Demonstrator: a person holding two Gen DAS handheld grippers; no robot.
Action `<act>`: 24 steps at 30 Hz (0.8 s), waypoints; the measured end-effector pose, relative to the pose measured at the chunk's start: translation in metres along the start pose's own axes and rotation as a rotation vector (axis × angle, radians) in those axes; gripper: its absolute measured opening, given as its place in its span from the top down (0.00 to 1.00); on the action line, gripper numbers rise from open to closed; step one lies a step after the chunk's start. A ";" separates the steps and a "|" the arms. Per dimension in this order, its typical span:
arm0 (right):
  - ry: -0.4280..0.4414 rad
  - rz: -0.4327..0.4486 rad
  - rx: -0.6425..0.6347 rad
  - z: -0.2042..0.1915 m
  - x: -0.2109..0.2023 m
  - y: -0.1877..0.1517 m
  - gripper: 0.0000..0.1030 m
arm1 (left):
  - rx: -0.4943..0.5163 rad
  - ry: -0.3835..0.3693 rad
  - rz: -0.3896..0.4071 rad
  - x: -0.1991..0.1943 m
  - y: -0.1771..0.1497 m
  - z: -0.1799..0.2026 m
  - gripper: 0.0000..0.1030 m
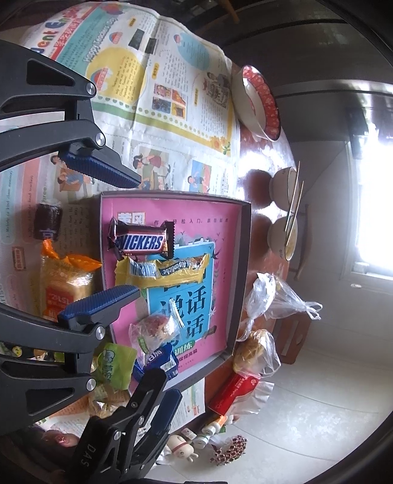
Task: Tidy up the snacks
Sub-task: 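Move both open tools back toward the snack pile on the table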
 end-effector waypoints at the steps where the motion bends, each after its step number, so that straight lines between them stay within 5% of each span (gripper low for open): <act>1: 0.001 0.001 0.000 0.000 -0.002 0.000 0.36 | -0.003 0.001 -0.001 -0.002 0.000 -0.002 0.34; 24: 0.039 -0.013 0.003 -0.018 -0.043 -0.024 0.33 | 0.024 0.047 -0.035 -0.039 -0.028 -0.030 0.34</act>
Point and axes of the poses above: each gripper's, at about its wrist camera, not at the fingertips, and x roughly the way its jaws point, z to its right, y to its top, the point moved 1 cm from there along x, roughly the way its jaws point, and after that the axes turned 15 degrees about z, right-handed, at the moved point
